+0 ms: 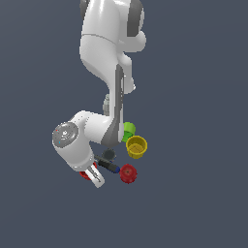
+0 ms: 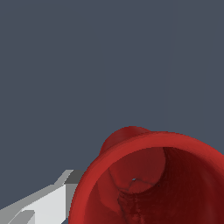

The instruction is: Pick up a designated object from a clutter of objects.

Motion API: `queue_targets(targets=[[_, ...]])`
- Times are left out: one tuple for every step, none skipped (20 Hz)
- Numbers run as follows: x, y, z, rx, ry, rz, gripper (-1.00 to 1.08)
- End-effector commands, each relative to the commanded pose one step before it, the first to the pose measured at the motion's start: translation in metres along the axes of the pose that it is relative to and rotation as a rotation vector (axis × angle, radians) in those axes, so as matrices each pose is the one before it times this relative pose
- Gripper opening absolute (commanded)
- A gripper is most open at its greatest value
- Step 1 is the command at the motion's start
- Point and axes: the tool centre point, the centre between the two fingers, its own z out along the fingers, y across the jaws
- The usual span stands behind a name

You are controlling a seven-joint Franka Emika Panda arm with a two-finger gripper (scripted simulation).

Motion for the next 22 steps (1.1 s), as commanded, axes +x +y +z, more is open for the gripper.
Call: queue_targets(targets=[[0.00037, 0.00017, 0.00002, 0.00012, 0.00058, 0.00044, -1.00], [-0.00033, -0.00011, -0.00013, -0.00005, -0.00034, -0.00035, -1.00], [-0.00018, -0.00013, -0.00021, 0.00000, 0.00000, 0.00000, -1.00], [-0.00055, -0.00038, -0.00064, 0.00000, 0.00000, 0.00000, -1.00], [-0.00093, -0.00064, -0.00107, 0.00000, 0.00000, 0.00000, -1.00], [-0.00130, -0.00090, -0.00150, 0.00000, 0.00000, 0.00000, -1.00], [-0.00168, -0.00116, -0.00194, 0.00000, 0.00000, 0.00000, -1.00], [-0.00206, -0.00143, -0.00238, 0.00000, 0.00000, 0.00000, -1.00], [-0.00245, -0.00170, -0.00284, 0.00000, 0.00000, 0.00000, -1.00], [-0.00285, -0.00198, -0.00330, 0.00000, 0.00000, 0.00000, -1.00], [-0.00326, -0.00227, -0.00377, 0.00000, 0.00000, 0.00000, -1.00], [-0.00367, -0.00256, -0.00426, 0.00000, 0.00000, 0.00000, -1.00], [-0.00410, -0.00286, -0.00476, 0.00000, 0.00000, 0.00000, -1.00], [-0.00453, -0.00315, -0.00524, 0.00036, -0.00033, -0.00002, -1.00], [-0.00500, -0.00349, -0.00582, 0.00000, 0.00000, 0.00000, -1.00], [-0.00548, -0.00383, -0.00638, 0.00000, 0.00000, 0.00000, -1.00], [-0.00597, -0.00418, -0.00697, 0.00000, 0.00000, 0.00000, -1.00], [-0.00649, -0.00455, -0.00759, 0.00000, 0.00000, 0.00000, -1.00], [-0.00700, -0.00491, -0.00820, 0.00000, 0.00000, 0.00000, -1.00], [-0.00744, -0.00524, -0.00875, 0.00000, 0.00000, 0.00000, -1.00], [-0.00761, -0.00537, -0.00897, 0.00000, 0.00000, 0.00000, -1.00], [-0.00761, -0.00538, -0.00899, 0.00000, 0.00000, 0.00000, -1.00]])
